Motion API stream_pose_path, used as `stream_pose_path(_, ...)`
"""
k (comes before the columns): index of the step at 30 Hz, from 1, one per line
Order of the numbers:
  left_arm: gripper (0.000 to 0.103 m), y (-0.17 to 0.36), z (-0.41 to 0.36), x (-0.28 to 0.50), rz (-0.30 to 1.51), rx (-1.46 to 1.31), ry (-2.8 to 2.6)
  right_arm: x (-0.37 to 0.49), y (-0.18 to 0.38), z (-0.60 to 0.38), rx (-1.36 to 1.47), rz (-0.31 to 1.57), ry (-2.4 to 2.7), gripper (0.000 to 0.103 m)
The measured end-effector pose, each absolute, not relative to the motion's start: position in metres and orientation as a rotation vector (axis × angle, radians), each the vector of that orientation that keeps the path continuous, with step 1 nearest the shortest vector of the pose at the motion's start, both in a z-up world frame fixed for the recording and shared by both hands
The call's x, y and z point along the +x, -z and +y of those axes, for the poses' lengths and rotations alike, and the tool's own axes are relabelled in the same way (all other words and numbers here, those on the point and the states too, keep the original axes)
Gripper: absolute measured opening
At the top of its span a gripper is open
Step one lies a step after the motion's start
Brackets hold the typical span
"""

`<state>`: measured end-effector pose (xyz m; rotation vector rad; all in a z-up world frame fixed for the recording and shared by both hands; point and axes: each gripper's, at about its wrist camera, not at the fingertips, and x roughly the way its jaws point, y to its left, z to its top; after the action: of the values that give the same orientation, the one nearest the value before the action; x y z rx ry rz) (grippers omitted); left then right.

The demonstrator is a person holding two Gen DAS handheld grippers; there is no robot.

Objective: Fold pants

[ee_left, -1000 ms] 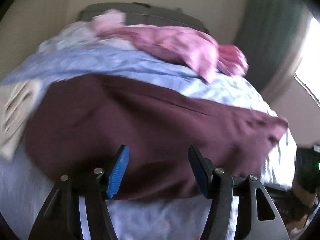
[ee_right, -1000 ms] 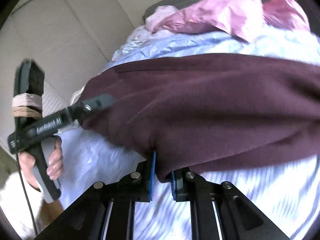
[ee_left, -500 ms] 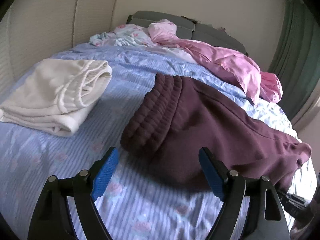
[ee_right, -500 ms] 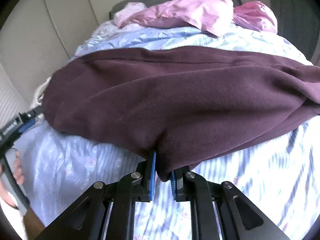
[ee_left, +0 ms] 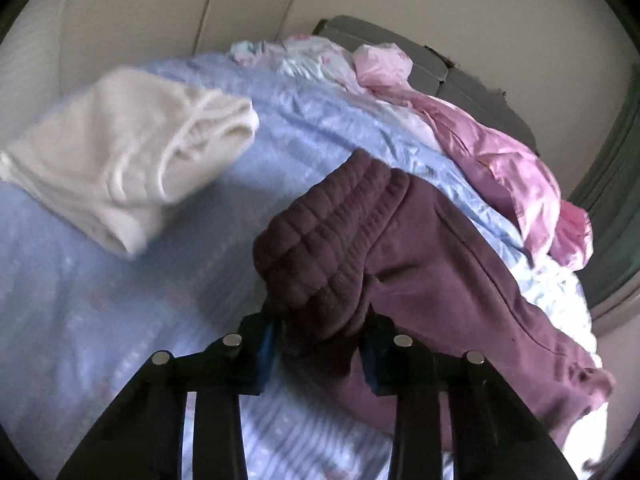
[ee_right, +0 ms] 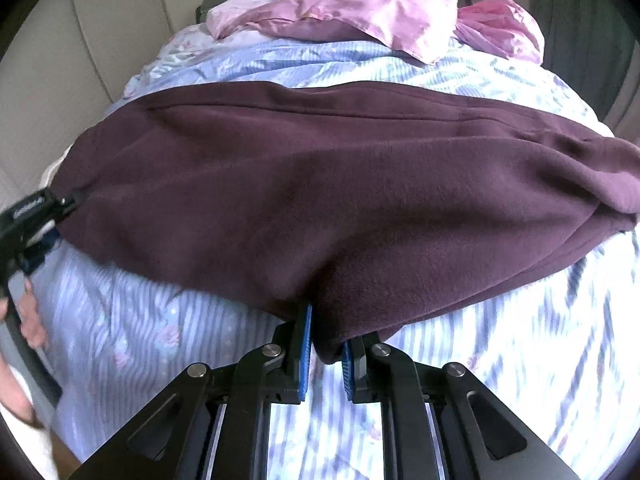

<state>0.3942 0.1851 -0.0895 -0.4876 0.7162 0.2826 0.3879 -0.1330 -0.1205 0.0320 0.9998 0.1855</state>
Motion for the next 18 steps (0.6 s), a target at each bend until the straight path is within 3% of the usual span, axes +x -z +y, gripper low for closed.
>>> stream_pose_path(9, 0.038, 0.116, 0.184, 0.399, 0.83, -0.391, -0.356, 0.37, 0.136, -0.136, 0.026, 1.037, -0.231, 0.014)
stream_pose_path(12, 0.046, 0.122, 0.187, 0.4, 0.841, -0.378, -0.363, 0.37, 0.146, -0.134, 0.008, 1.04, -0.222, 0.014)
stream_pose_path(15, 0.071, 0.122, 0.188, 0.398, 0.831, -0.338, -0.402, 0.37, 0.148, -0.132, -0.004, 1.037, -0.21, 0.015)
stream_pose_path(16, 0.084, 0.121, 0.188, 0.396, 0.828, -0.309, -0.424, 0.369, 0.148, -0.132, -0.005, 1.033, -0.209, 0.016)
stream_pose_path(18, 0.089, 0.117, 0.19, 0.389, 0.824, -0.286, -0.406, 0.369, 0.148, -0.131, -0.017, 1.026, -0.203, 0.019)
